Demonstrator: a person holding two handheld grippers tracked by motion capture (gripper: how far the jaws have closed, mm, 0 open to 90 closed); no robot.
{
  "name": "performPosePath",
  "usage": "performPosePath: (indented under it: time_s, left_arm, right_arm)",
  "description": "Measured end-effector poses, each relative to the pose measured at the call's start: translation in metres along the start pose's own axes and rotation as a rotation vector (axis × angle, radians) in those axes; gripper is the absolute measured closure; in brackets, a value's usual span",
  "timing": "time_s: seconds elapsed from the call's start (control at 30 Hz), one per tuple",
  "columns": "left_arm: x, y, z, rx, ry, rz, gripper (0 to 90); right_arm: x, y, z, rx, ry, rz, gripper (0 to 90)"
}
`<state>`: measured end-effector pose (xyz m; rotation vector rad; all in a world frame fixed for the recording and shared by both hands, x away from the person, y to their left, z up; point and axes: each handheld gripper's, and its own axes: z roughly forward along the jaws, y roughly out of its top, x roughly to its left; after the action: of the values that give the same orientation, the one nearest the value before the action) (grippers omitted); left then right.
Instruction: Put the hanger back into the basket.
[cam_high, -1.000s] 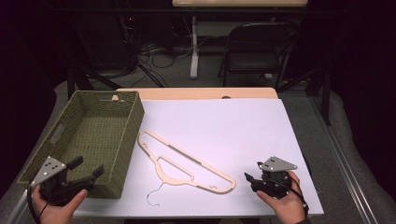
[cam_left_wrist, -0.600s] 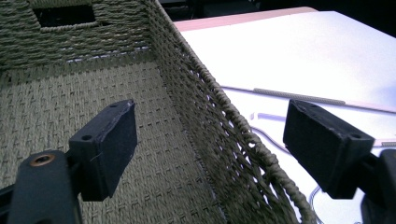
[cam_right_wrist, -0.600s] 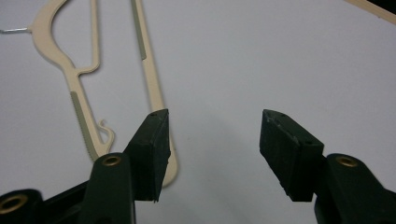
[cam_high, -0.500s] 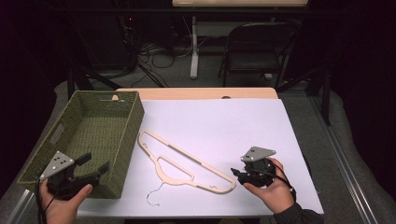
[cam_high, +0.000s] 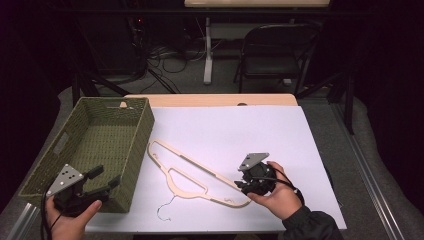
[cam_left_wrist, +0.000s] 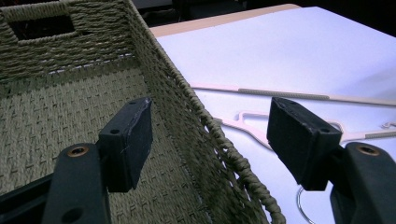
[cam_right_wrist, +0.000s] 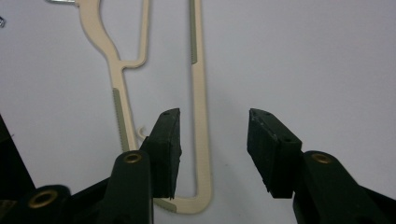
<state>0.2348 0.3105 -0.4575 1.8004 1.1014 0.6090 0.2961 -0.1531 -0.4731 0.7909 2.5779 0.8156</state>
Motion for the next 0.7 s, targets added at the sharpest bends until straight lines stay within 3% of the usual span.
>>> performPosePath:
  time_s: [0.07,0.2,0.33,0.4,0.43,0.47,0.6,0.7]
  left_arm:
    - [0.001,-0.001,-0.001,-0.001,0.003,-0.005,31.4]
    - [0.001,-0.001,-0.001,0.0,0.008,-0.003,31.4]
    - [0.002,-0.001,-0.001,0.004,0.01,-0.001,31.4]
    - [0.003,-0.001,-0.001,0.006,0.011,-0.001,31.4]
    - [0.003,-0.001,-0.002,0.007,0.01,-0.004,31.4]
    - [0.003,-0.002,-0.001,0.003,0.01,-0.006,31.4]
    - [0.003,-0.002,-0.001,0.005,0.01,-0.007,31.4]
    - [0.002,-0.002,0.0,0.005,0.011,-0.007,31.4]
  right_arm:
    - [0.0,0.006,0.004,0.05,0.024,-0.019,57.3]
    - [0.003,0.011,0.011,0.06,0.053,-0.014,57.6]
    - [0.007,0.018,0.017,0.115,0.074,-0.035,58.6]
    - [0.011,0.02,0.023,0.101,0.087,-0.035,59.3]
    - [0.011,0.022,0.023,0.135,0.086,-0.043,60.0]
    - [0.014,0.023,0.029,0.113,0.099,-0.047,61.2]
    - [0.017,0.028,0.034,0.148,0.112,-0.055,63.0]
    - [0.02,0.029,0.04,0.13,0.12,-0.051,63.8]
